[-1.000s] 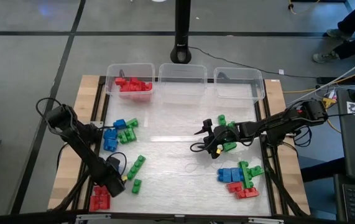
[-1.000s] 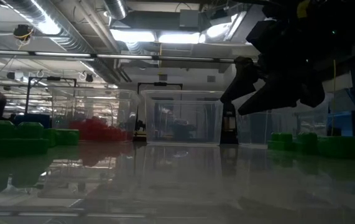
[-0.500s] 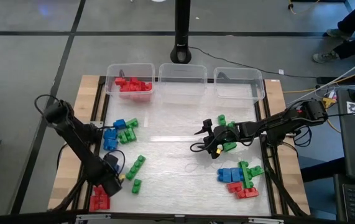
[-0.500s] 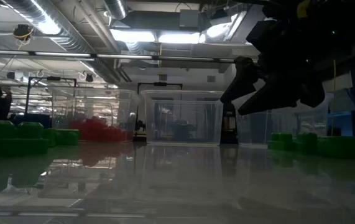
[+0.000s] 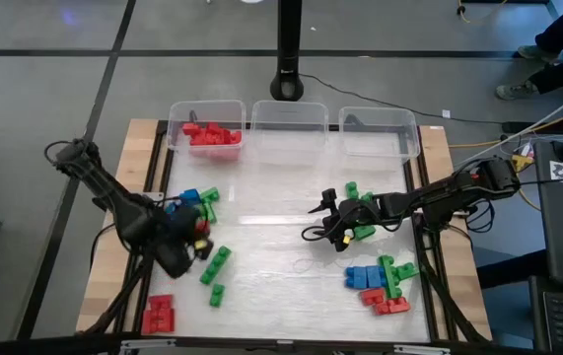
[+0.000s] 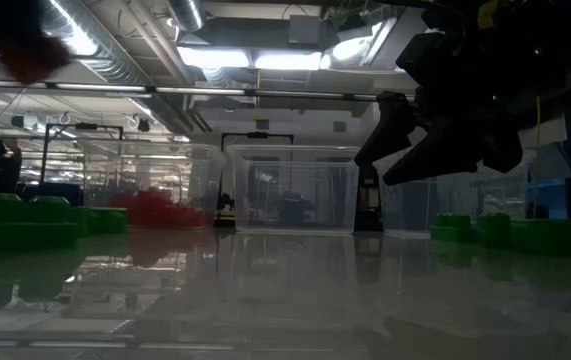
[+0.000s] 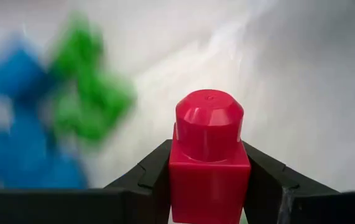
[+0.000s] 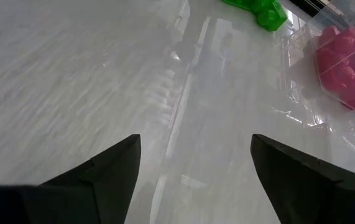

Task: Sort blocks
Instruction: Put the red game piece into the left transparent bin

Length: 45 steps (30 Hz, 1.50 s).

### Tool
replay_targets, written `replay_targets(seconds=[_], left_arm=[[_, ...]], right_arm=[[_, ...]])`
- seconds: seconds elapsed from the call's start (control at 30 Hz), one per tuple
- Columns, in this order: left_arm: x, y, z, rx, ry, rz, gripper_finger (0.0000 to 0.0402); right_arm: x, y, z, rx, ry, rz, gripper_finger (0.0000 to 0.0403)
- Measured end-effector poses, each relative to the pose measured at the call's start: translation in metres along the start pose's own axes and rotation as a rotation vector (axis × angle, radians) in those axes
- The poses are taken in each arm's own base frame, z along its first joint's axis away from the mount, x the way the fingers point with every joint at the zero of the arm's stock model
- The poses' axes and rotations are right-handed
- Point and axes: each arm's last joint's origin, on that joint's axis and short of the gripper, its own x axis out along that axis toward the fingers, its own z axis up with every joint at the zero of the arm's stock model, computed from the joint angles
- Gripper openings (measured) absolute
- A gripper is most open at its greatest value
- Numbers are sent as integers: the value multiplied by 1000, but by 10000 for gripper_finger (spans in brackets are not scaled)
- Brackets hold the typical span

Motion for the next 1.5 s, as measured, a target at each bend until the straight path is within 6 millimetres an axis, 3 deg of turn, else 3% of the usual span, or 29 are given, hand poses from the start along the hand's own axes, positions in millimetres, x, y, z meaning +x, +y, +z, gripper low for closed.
replay_targets(seconds=[0.13,0.3,0.57,0.73,0.87,1.1,1.23,1.37,1.5], left_arm=[[10,6,34,99,-248,77,133],[32,19,75,204,-368,298,133],[66,65,144,178,-318,633,133],[79,92,178,164,-272,700,133],[86,109,201,179,-249,654,143],[89,141,218,91,-197,629,217],[90,147,217,71,-149,574,249],[91,135,211,118,-125,519,261],[88,105,198,218,-136,424,262]], right_arm=[[0,0,0,0,0,-1,305],[0,0,0,-1,1,-2,305],[0,-1,-1,-2,15,-32,305],[0,-1,-1,-7,16,-33,305],[0,-1,-1,-7,16,-32,305],[0,-1,-1,-8,20,-30,305],[0,-1,-1,-8,21,-30,305],[0,0,-1,-9,25,-28,305],[0,0,-2,-10,27,-27,305]])
